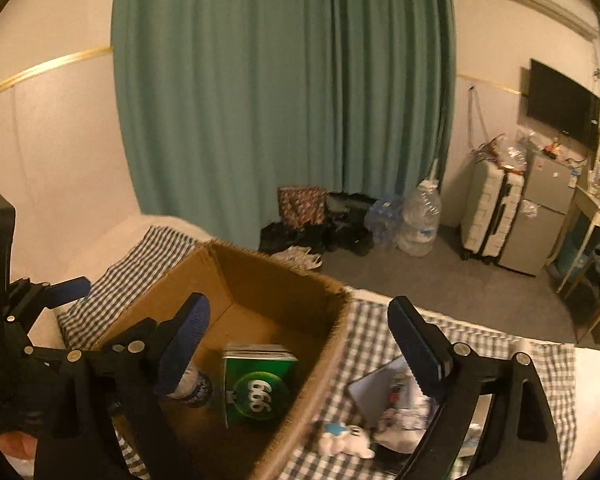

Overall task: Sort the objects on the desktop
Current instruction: 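Open both tools to drop the bottle and green box into the cardboard box, then move both tools back over the pile of items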

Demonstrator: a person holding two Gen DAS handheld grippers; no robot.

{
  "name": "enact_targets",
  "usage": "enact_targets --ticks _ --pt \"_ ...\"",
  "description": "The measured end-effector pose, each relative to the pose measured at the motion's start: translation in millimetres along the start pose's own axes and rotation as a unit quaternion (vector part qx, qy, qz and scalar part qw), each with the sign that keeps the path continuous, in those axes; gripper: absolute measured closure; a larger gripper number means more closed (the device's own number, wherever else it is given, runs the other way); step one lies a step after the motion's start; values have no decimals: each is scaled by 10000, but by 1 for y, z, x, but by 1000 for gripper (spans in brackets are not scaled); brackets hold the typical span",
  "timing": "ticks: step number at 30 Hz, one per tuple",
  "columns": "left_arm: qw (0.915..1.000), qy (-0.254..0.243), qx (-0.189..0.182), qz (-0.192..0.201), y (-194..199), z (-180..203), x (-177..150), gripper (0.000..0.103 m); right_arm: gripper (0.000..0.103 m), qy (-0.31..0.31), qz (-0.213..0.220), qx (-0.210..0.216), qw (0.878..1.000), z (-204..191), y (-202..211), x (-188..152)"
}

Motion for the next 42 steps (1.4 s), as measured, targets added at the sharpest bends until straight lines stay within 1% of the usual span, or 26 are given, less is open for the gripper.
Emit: enact_targets --ticks 2,6,10,13,19,24,26,31,36,42 --pt "10000 26 -40 61 9 4 3 14 9 -16 87 -127 9999 8 18 1" --pt "9998 64 -162 130 30 17 9 7 4 -94 260 -405 9988 28 51 4" --pt "9992 -51 -177 354 57 34 13 3 0 -244 399 -626 9969 52 84 5" --pt "9982 -170 -250 513 76 51 17 0 0 -340 493 -775 9952 69 109 4" --pt "9957 -282 -447 758 109 88 23 0 0 -428 551 -1132 9911 100 154 -4" --pt "9951 -257 -620 728 116 118 25 0 0 -427 591 -1389 9876 123 182 -14" --pt "9951 -268 -667 671 115 130 21 0 0 -453 609 -1493 9859 131 190 -17" --pt "9950 -382 -712 594 109 157 16 0 0 -579 601 -1573 9840 158 203 -30" --pt "9945 -480 -767 536 98 176 13 0 0 -798 510 -1559 9832 179 197 -47" --pt "9939 -574 -842 426 80 203 5 0 0 -948 275 -1454 9844 200 177 -69"
Point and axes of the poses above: each gripper's, at about its wrist camera, not at the fingertips, and y roughly against the way its jaws point, z to its right, x to its top, the point moved 1 cm from there along -y, roughly the way its jaws point, and after that the axes turned 7 degrees about x, right-handed, at the moved point
